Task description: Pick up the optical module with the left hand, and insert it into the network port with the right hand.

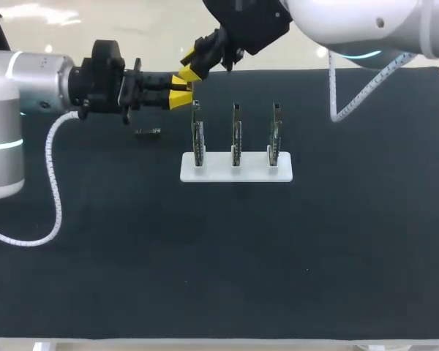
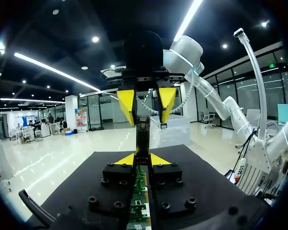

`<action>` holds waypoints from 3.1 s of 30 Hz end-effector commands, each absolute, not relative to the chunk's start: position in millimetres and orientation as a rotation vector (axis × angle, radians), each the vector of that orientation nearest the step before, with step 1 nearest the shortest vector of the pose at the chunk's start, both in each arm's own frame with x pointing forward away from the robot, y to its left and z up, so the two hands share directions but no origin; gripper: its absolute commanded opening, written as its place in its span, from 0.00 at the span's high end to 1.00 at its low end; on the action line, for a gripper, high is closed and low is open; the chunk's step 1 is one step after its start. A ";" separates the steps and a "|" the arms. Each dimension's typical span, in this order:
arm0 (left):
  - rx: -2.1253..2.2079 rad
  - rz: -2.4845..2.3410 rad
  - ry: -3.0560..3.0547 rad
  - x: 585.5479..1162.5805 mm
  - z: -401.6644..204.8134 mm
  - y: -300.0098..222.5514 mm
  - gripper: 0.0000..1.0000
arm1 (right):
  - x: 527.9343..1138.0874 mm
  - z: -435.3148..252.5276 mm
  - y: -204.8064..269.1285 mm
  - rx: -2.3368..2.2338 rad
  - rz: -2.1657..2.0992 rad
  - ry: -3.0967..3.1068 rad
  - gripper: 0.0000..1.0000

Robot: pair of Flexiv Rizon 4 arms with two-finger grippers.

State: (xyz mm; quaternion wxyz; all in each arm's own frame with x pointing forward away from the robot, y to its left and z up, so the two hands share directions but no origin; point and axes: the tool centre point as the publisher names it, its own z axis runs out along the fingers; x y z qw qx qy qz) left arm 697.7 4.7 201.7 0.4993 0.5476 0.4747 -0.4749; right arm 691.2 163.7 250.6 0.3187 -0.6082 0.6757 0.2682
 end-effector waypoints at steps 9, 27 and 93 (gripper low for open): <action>1.324 -1.147 1.149 698.2 201.4 4.6 0.00 | 693.0 249.6 165.8 -1.602 0.710 1.777 1.00; 1.359 -1.071 1.233 700.8 199.3 13.1 0.00 | 694.9 249.3 160.5 -1.613 0.719 1.772 1.00; 1.678 -0.829 1.534 695.0 212.2 127.7 0.00 | 714.7 232.4 139.1 -1.673 0.710 1.751 1.00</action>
